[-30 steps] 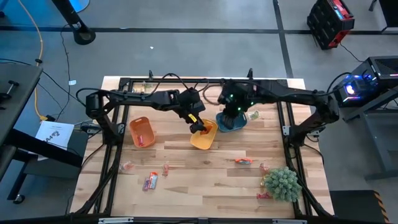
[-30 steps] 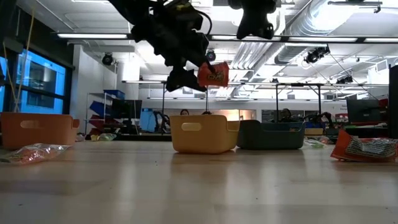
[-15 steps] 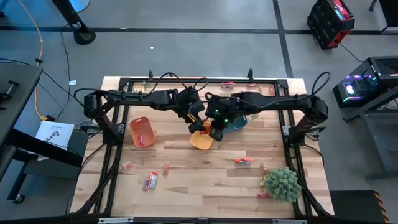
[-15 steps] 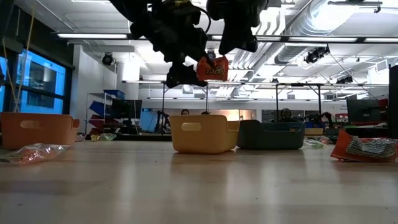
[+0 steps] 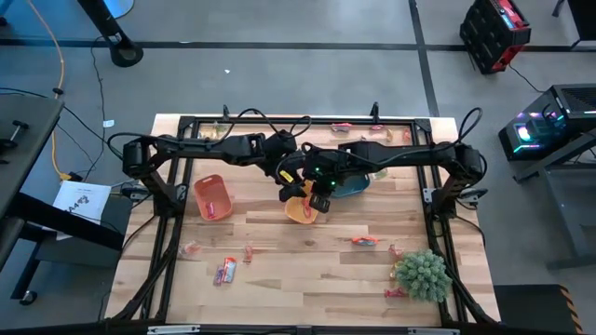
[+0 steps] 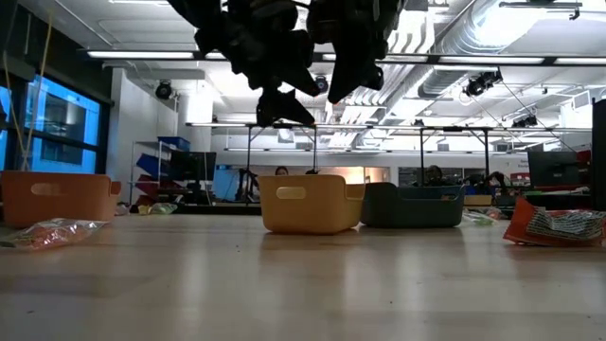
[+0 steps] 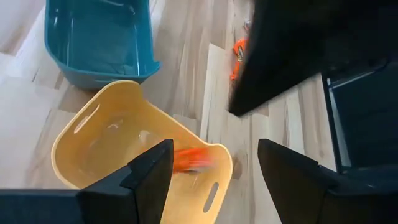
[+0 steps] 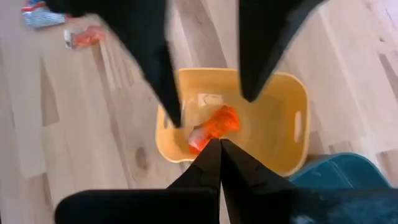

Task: Sort candy
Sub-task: Put the red candy into the orange bin

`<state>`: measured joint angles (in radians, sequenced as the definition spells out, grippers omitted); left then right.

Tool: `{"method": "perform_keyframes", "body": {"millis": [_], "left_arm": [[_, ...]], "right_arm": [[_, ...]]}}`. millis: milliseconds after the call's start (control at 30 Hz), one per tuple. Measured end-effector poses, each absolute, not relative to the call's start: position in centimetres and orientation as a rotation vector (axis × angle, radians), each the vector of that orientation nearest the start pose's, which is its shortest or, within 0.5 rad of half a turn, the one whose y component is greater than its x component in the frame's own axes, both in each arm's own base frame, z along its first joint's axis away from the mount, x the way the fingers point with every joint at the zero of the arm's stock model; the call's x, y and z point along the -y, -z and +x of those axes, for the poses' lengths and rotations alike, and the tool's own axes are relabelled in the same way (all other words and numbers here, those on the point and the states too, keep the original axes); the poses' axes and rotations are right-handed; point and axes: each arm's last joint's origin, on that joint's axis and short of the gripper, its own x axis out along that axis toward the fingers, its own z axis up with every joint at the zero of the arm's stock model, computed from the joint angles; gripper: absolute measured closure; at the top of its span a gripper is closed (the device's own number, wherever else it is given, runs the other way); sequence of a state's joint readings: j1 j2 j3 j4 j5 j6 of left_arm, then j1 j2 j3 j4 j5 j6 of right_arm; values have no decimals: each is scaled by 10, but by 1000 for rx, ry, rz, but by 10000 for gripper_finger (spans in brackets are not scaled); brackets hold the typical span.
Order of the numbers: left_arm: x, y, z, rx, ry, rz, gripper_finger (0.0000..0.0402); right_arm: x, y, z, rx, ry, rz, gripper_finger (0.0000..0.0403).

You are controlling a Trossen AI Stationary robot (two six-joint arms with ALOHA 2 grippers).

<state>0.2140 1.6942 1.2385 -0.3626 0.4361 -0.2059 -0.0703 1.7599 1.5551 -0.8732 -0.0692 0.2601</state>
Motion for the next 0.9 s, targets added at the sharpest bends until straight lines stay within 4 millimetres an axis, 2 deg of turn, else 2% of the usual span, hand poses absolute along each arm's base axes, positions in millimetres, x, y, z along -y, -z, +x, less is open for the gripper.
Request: {"method": "perform_keyframes", "body": {"millis": [200,367,500,600,767,900], "left_arm": [[-64,-249,352,-805,154,-396,175],[-65,-244,330,-970,173,-361,175],[-65,-234,314,-1002,148,-400,175],[-61,-227,299,-978,119,-450,175],[-49,-225,272,-849,71,-557,175],[-41,-226,255,-721,-16,-623,175]], "right_arm": [[30,-287,359,-1125,139,264,403],[45,-294,331,-1273,249,165,403],[75,-293,317,-1359,361,180,403],[103,-291,301,-1349,440,243,403],[151,-269,262,-1266,635,417,403],[183,-246,245,-1127,712,582,402]]}}
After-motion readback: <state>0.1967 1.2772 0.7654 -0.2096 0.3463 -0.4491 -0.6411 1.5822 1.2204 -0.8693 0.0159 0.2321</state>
